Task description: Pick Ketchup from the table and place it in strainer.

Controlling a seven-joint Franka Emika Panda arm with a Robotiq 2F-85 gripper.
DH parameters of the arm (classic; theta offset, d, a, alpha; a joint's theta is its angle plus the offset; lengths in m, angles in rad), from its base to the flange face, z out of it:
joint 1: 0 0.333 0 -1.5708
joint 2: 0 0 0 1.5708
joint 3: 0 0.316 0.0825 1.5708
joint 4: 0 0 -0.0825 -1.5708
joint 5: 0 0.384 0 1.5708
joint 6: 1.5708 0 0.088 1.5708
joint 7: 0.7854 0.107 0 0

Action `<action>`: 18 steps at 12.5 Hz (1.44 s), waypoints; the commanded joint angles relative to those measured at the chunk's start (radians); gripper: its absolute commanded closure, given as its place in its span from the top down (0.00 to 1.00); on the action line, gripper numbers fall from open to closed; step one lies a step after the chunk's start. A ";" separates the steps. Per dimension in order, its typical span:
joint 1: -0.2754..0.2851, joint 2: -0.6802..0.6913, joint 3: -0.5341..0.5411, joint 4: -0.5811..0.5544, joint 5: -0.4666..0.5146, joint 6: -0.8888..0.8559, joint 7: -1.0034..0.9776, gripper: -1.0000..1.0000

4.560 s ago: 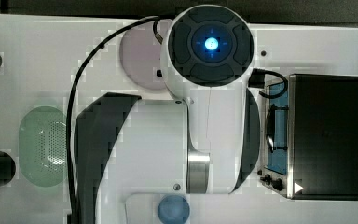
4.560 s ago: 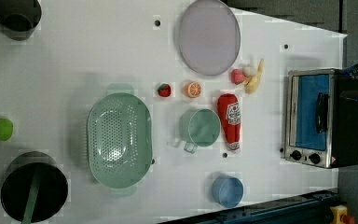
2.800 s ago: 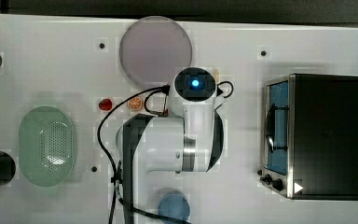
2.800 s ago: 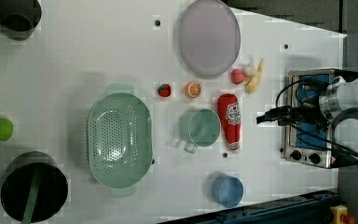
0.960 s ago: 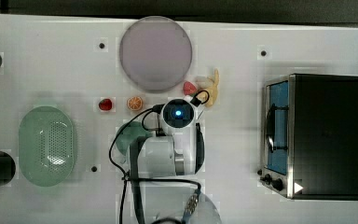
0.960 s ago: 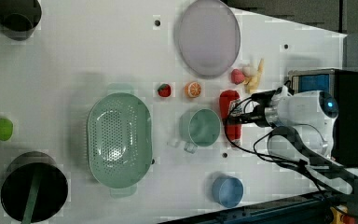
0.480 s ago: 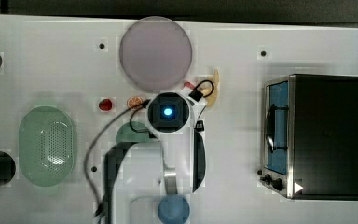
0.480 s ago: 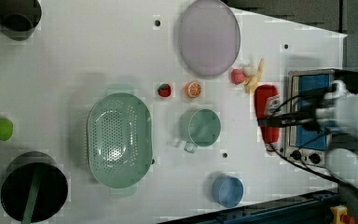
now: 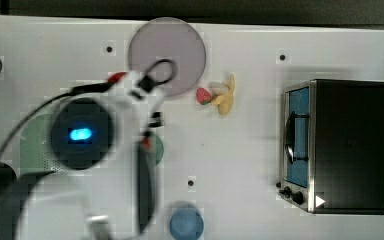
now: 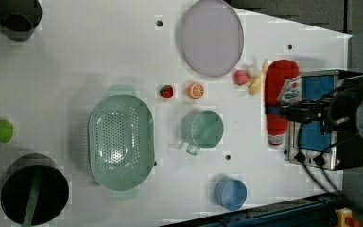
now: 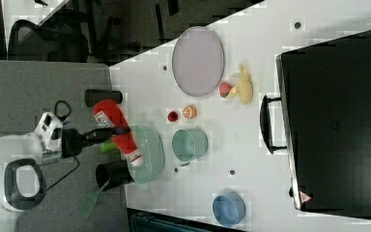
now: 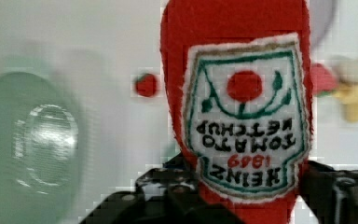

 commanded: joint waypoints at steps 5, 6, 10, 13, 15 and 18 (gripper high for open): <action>0.106 0.242 0.257 -0.026 0.015 0.217 0.562 0.63; 0.112 0.293 0.277 -0.026 0.015 0.303 0.597 0.63; 0.143 0.505 0.295 -0.023 0.012 0.542 0.644 0.67; 0.163 0.616 0.296 0.005 0.008 0.639 0.645 0.99; 0.164 0.599 0.306 0.026 0.008 0.630 0.677 1.00; 0.157 0.462 0.308 0.053 0.008 0.503 0.817 1.00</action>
